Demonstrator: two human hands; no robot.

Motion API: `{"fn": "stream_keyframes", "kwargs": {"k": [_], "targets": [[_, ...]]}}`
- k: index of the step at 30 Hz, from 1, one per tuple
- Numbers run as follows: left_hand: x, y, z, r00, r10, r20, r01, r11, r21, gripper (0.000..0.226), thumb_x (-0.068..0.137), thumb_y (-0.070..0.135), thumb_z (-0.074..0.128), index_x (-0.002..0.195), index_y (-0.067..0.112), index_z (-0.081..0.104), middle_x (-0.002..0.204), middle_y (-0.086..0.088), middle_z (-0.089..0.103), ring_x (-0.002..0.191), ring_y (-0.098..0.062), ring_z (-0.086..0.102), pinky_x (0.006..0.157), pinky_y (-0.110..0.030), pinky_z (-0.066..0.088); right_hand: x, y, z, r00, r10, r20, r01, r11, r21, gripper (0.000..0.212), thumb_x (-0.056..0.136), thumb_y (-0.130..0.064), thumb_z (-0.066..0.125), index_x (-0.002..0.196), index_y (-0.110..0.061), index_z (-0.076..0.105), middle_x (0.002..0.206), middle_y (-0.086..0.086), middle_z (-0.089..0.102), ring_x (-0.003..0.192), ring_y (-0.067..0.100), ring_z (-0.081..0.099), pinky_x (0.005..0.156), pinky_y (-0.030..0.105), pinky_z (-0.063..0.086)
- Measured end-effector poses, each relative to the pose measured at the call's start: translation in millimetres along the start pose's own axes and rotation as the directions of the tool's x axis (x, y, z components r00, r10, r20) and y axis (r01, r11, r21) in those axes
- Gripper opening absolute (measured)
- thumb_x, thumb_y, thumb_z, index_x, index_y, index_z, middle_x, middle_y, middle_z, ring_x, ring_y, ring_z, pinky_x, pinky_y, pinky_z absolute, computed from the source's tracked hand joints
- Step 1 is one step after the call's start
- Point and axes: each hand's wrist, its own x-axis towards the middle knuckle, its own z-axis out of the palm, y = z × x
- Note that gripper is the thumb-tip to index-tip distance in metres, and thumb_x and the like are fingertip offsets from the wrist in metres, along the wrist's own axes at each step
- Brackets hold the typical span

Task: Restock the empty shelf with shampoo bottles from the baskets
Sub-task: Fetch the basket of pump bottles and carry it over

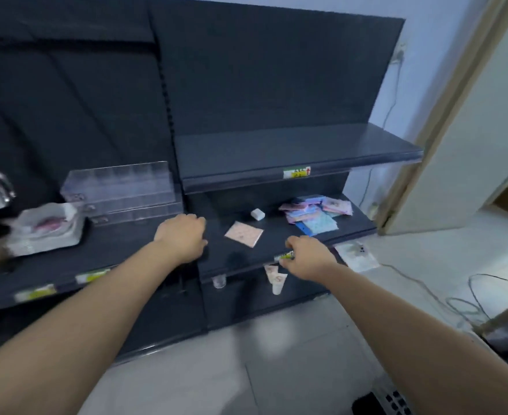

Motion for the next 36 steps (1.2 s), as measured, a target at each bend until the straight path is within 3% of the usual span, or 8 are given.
{"fn": "stream_keyframes", "kwargs": {"k": [3,6,10,15,23,31,36], "targets": [[-36,-45,11,0.991,-0.126,0.038,0.128,0.991,-0.037,0.041,0.097,0.037,0.049,0.130,0.011,0.047,0.129,-0.008,0.052,0.120,-0.028,0.049,0.090,-0.041,0.046,10,-48,12,0.992,-0.123,0.040,0.124,0.992,-0.022,0.048,0.094,-0.042,0.057,0.134,-0.016,0.050,0.131,0.009,0.052,0.122,0.028,0.050,0.098,0.041,0.046],[-80,-95,20,0.967,-0.250,0.052,0.251,0.968,-0.022,0.033,0.096,0.034,0.049,0.121,0.012,0.050,0.123,-0.008,0.053,0.117,-0.027,0.050,0.086,-0.039,0.046,20,-108,26,0.964,-0.258,0.060,0.261,0.965,-0.043,0.049,0.094,-0.042,0.058,0.134,-0.015,0.051,0.133,0.010,0.053,0.121,0.028,0.051,0.097,0.040,0.047],[-169,-198,46,0.846,-0.525,0.094,0.528,0.849,-0.013,0.032,0.096,0.037,0.050,0.117,0.012,0.051,0.118,-0.007,0.054,0.114,-0.027,0.052,0.080,-0.039,0.046,21,-246,52,0.844,-0.508,0.174,0.526,0.847,-0.076,0.050,0.094,-0.042,0.056,0.135,-0.016,0.048,0.135,0.010,0.051,0.125,0.028,0.047,0.100,0.040,0.045],[-180,-212,45,0.834,-0.543,0.096,0.547,0.837,-0.015,0.035,0.096,0.038,0.052,0.120,0.013,0.050,0.120,-0.008,0.054,0.116,-0.028,0.052,0.085,-0.041,0.047,22,-268,61,0.825,-0.539,0.169,0.559,0.822,-0.107,0.047,0.094,-0.041,0.057,0.132,-0.015,0.050,0.132,0.009,0.051,0.124,0.028,0.048,0.098,0.039,0.046],[-273,-338,56,0.685,-0.726,0.065,0.728,0.686,-0.010,0.036,0.092,0.033,0.054,0.122,0.013,0.054,0.124,-0.008,0.058,0.119,-0.027,0.054,0.088,-0.038,0.047,10,-448,93,0.641,-0.731,0.232,0.764,0.636,-0.107,0.045,0.094,-0.042,0.057,0.129,-0.015,0.051,0.131,0.008,0.051,0.123,0.027,0.047,0.099,0.040,0.044],[-349,-452,64,0.527,-0.849,0.036,0.849,0.528,0.020,0.031,0.092,0.036,0.053,0.115,0.015,0.055,0.119,-0.005,0.059,0.114,-0.026,0.055,0.085,-0.039,0.047,-8,-610,121,0.473,-0.852,0.225,0.881,0.464,-0.097,0.047,0.091,-0.044,0.057,0.128,-0.015,0.052,0.133,0.010,0.054,0.121,0.030,0.051,0.094,0.041,0.047],[-386,-518,77,0.425,-0.904,0.039,0.902,0.427,0.068,0.035,0.089,0.034,0.056,0.122,0.022,0.055,0.119,0.000,0.061,0.112,-0.022,0.058,0.082,-0.036,0.051,-12,-701,132,0.353,-0.903,0.244,0.935,0.349,-0.062,0.046,0.093,-0.040,0.056,0.131,-0.014,0.052,0.133,0.011,0.054,0.122,0.032,0.050,0.096,0.040,0.045]]}}
